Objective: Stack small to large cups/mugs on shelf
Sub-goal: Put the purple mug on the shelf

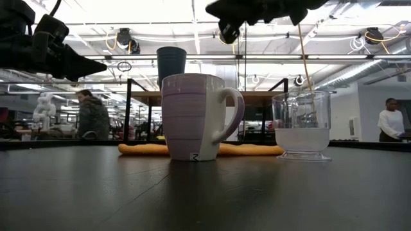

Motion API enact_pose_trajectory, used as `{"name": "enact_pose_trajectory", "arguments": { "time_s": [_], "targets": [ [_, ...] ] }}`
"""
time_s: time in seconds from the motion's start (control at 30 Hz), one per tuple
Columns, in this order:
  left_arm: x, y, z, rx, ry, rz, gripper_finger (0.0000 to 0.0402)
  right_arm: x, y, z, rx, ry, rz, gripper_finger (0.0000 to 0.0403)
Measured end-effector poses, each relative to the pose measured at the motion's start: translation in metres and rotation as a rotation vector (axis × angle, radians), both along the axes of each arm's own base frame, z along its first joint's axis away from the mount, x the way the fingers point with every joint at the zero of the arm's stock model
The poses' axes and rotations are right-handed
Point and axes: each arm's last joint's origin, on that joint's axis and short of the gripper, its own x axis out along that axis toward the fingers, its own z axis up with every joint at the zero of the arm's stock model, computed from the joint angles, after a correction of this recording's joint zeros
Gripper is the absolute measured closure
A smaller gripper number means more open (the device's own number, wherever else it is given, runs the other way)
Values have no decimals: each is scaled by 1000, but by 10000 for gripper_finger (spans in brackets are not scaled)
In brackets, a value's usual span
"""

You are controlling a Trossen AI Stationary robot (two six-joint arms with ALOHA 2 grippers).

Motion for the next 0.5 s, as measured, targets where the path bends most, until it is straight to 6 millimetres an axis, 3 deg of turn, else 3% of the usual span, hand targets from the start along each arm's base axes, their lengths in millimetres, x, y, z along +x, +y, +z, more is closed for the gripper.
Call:
{"name": "enact_pose_trajectory", "arguments": {
  "time_s": [0.27,0.5],
  "targets": [
    [0,0,0,7,1,0,385,8,1,-5,0,39,-38,403],
    [0,0,0,9,2,0,385,15,0,14,-49,79,-56,403]
  ]
}}
